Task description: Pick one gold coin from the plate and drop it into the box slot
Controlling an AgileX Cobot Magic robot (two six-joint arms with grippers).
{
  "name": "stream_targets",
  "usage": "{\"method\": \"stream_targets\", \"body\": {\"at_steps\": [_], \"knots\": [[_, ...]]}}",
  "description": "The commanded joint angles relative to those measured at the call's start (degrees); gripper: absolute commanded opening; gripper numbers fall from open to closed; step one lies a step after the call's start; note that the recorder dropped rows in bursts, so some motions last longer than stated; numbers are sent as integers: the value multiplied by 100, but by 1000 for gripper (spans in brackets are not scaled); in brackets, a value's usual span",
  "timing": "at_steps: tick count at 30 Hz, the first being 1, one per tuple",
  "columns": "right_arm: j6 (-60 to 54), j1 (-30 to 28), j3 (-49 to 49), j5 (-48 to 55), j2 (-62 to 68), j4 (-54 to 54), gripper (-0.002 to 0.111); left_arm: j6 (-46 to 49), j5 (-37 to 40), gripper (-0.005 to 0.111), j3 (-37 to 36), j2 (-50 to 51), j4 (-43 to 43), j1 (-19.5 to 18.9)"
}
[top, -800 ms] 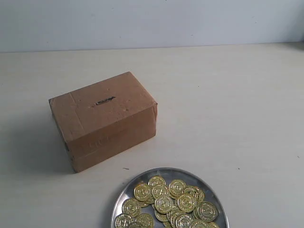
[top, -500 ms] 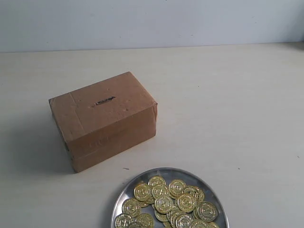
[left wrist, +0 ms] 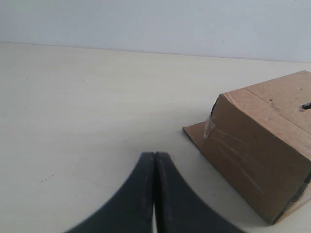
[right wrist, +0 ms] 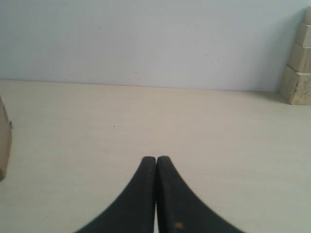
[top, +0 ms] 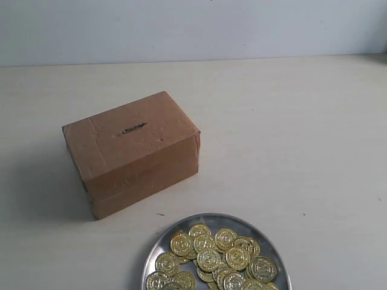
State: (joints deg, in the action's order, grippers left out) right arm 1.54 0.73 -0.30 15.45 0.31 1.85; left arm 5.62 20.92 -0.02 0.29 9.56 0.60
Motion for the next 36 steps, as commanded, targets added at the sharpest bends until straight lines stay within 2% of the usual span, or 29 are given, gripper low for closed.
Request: {"method": "stream_targets", "body": {"at_steps": [1, 21, 26, 36], "knots": [[17, 124, 30, -25, -31, 5, 0, 16, -56, 0, 2, -29, 33, -11], [6, 126, 30, -58, -31, 24, 0, 16, -56, 0, 2, -29, 33, -11], [194, 126, 30, -624, -31, -436, 0, 16, -56, 0, 2, -29, 33, -11], [141, 126, 30, -1422, -31, -450, 0, 16, -56, 0, 2, -29, 33, -11]]}}
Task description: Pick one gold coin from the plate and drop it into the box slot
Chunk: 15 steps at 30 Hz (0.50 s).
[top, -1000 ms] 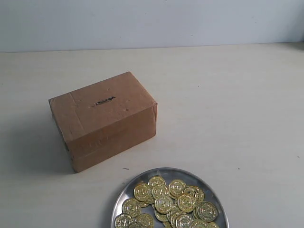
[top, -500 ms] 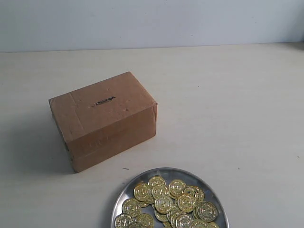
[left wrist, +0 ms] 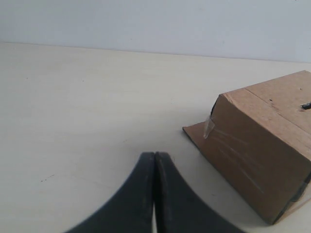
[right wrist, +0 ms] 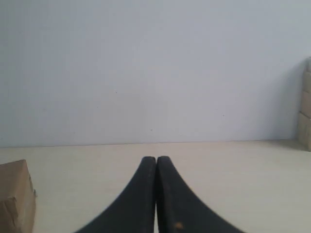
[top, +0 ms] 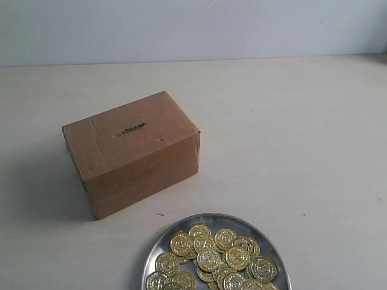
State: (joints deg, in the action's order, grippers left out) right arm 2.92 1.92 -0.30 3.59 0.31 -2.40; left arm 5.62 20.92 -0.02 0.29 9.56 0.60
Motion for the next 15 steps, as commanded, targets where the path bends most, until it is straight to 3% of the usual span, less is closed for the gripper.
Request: {"method": "stream_targets", "body": {"at_steps": [1, 3, 6, 8, 12, 15], "knots": [[2, 7, 30, -359, -31, -24, 0, 16, -56, 0, 2, -29, 33, -11], [305, 7, 30, -1142, -31, -271, 0, 16, -56, 0, 2, -29, 33, -11], [1424, 7, 30, -1298, -31, -1010, 0, 16, -56, 0, 2, -29, 33, -11], [1512, 7, 30, -1298, -31, -977, 0, 16, -56, 0, 2, -29, 33, -11], [1512, 7, -11, -577, -31, -808, 0, 16, -56, 0, 2, -29, 33, -11], [1513, 7, -601, 460, -31, -1039, 0, 16, -56, 0, 2, -29, 33, -11]]}}
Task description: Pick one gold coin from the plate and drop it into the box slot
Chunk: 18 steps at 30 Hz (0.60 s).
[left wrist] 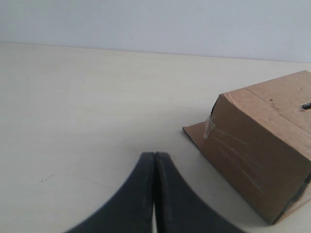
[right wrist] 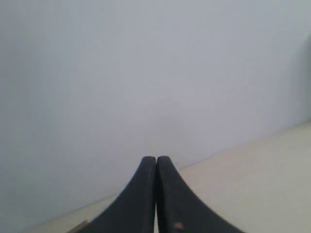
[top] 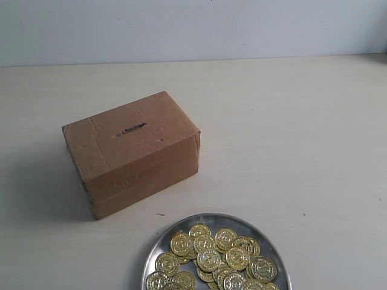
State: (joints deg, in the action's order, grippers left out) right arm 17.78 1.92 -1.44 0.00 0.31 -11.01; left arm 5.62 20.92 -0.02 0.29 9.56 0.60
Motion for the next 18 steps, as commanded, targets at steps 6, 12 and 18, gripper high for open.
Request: {"method": "stream_targets", "body": {"at_steps": [6, 12, 18], "knots": [[-1701, 7, -1644, 1833, 109, -1263, 0, 16, -56, 0, 2, -29, 33, -11], [-4499, 7, -2846, 3954, 990, -2042, 0, 16, -56, 0, 2, -29, 33, -11], [-6148, 7, -3534, 5477, 2302, -2966, 0, 16, -56, 0, 2, -29, 33, -11]]}}
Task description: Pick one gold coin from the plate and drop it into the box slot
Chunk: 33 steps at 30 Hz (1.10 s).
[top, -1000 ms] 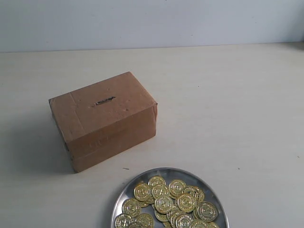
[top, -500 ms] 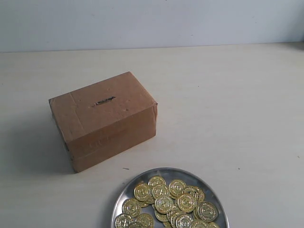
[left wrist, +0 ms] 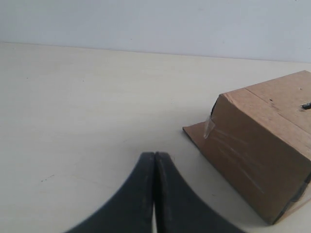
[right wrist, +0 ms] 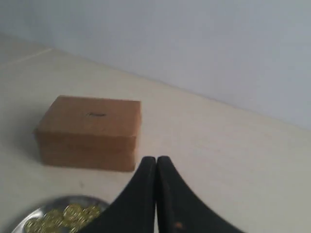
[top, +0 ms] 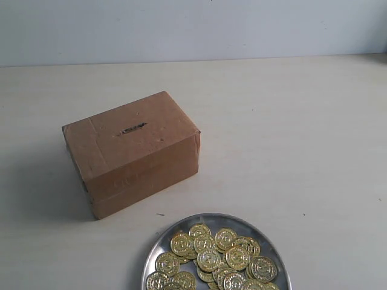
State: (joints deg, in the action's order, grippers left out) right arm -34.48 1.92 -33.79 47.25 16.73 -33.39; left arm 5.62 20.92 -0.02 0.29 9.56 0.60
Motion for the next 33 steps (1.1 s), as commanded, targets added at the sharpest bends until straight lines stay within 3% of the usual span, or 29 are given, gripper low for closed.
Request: {"method": "stream_targets", "body": {"at_steps": [1, 7, 24, 33], "knots": [[-1140, 7, -377, 946, 846, -934, 0, 16, -56, 0, 2, -29, 33, -11], [-1417, 153, -678, 1172, 2053, -1134, 0, 16, -56, 0, 2, -29, 33, -11], [-730, 3218, -795, 346, 5463, 732, 0, 16, -56, 0, 2, -29, 33, -11], [-130, 3936, -1547, 39, 7025, 1682, 0, 16, -56, 0, 2, -29, 33, -11]]}}
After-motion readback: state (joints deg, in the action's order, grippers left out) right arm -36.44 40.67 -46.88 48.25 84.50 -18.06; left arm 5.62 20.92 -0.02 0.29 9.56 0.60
